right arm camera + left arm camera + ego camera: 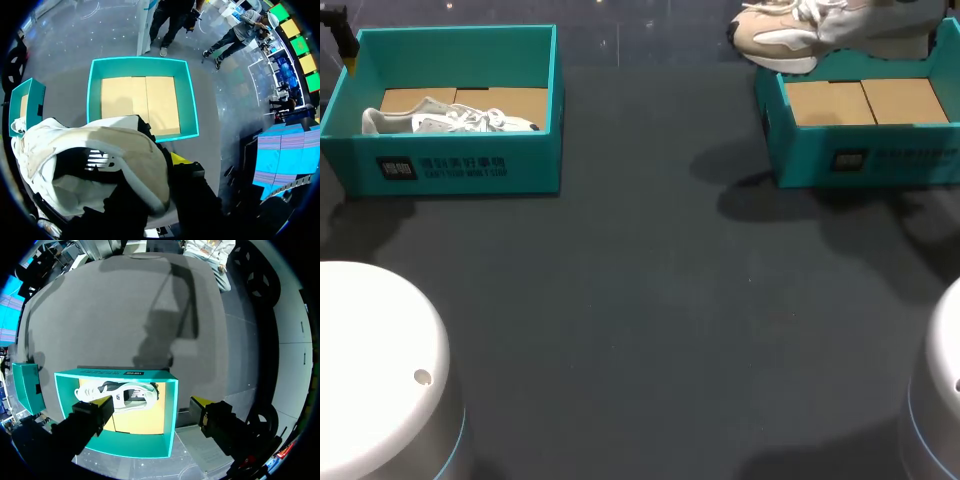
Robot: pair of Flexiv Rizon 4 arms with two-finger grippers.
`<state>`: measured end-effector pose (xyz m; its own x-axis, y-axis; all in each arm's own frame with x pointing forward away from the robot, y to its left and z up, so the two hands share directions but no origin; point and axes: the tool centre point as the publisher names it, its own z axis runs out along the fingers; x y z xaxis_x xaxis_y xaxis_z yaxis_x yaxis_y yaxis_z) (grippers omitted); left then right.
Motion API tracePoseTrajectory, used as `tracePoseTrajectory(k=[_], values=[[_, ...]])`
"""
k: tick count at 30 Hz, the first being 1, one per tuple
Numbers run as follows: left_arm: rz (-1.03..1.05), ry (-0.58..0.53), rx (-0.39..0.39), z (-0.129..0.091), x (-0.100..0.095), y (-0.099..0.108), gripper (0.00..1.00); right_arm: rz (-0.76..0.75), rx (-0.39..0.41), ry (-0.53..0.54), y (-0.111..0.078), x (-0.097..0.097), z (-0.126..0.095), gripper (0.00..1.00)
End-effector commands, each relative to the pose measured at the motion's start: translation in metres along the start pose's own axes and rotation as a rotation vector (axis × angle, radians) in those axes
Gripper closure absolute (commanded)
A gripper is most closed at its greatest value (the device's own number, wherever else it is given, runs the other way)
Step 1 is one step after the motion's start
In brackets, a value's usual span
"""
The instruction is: Take the shoe out of the shoebox, open the shoe tongue, remove and reinsert the insole, then place the shoe into the shoebox
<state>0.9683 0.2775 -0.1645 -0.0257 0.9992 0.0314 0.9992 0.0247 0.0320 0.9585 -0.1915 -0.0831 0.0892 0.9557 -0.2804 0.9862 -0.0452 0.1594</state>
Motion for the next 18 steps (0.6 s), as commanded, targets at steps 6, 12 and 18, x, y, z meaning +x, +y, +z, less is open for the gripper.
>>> tracePoseTrajectory(k=[6, 12, 18], values=[[0.001, 0.003, -0.002, -0.001, 0.0, -0.001, 0.0, 0.001, -0.013, 0.003, -0.003, -0.001, -0.001, 1.0], [0.001, 0.003, -0.002, -0.001, 0.0, -0.001, 0.0, 0.044, 0.008, -0.032, -0.027, 0.014, -0.002, 1.0], [0.001, 0.003, -0.002, -0.001, 0.0, -0.001, 0.0, 0.055, -0.019, -0.062, -0.076, 0.03, -0.02, 1.0]])
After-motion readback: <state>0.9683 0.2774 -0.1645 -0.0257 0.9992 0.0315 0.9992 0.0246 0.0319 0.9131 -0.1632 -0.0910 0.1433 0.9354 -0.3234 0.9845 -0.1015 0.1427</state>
